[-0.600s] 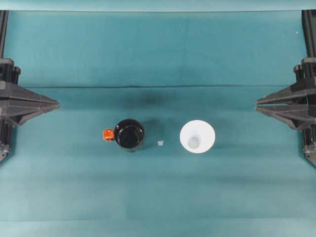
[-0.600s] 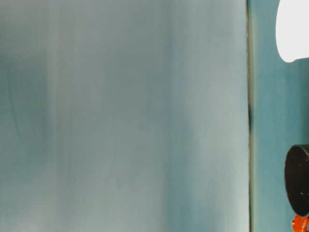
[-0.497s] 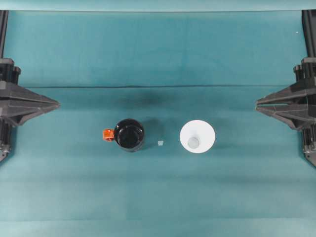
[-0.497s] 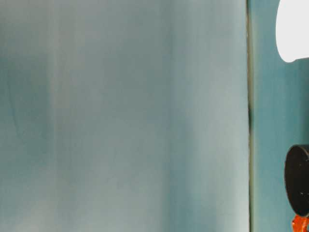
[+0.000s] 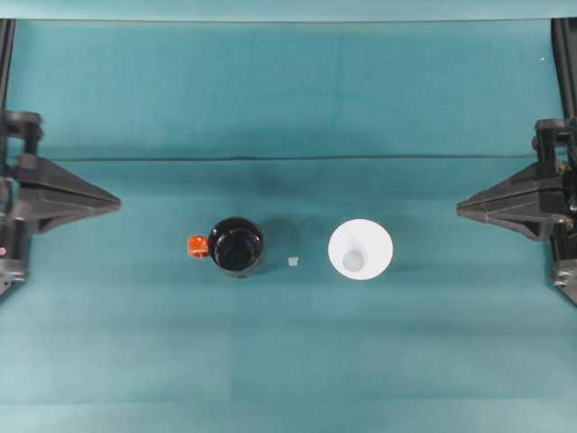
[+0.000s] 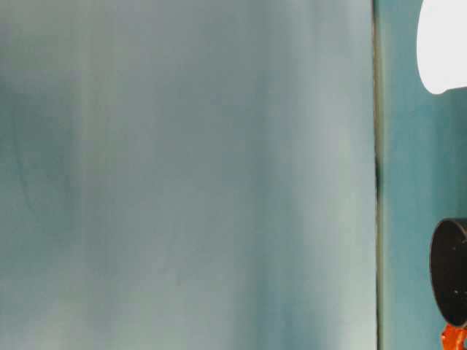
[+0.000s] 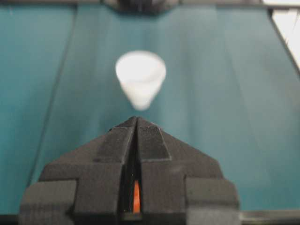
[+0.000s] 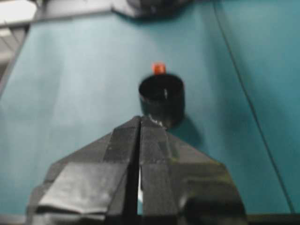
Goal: Put the paper cup into the moved red handle cup holder.
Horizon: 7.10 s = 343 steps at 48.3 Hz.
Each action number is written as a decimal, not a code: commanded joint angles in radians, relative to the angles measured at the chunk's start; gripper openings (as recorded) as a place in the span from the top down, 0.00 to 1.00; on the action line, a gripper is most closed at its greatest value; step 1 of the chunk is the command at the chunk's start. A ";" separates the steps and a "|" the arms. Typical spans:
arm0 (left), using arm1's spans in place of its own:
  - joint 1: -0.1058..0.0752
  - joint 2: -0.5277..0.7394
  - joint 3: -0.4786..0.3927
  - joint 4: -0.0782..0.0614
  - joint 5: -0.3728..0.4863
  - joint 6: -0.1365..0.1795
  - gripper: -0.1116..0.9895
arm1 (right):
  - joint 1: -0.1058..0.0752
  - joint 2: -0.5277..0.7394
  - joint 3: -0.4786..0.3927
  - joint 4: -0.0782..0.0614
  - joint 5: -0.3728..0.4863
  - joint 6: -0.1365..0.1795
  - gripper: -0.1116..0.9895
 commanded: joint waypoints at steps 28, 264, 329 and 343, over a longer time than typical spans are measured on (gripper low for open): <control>-0.011 0.238 -0.158 0.006 0.301 -0.035 0.88 | -0.012 0.011 -0.048 0.002 0.192 0.011 1.00; 0.011 0.838 -0.675 0.011 0.552 0.054 0.66 | -0.041 -0.008 -0.038 0.002 0.256 0.011 1.00; 0.020 1.057 -0.606 0.011 0.362 0.046 0.66 | -0.041 -0.008 -0.034 0.002 0.278 0.051 1.00; 0.015 1.052 -0.592 0.011 0.360 0.055 0.66 | -0.040 -0.008 -0.034 0.002 0.278 0.051 1.00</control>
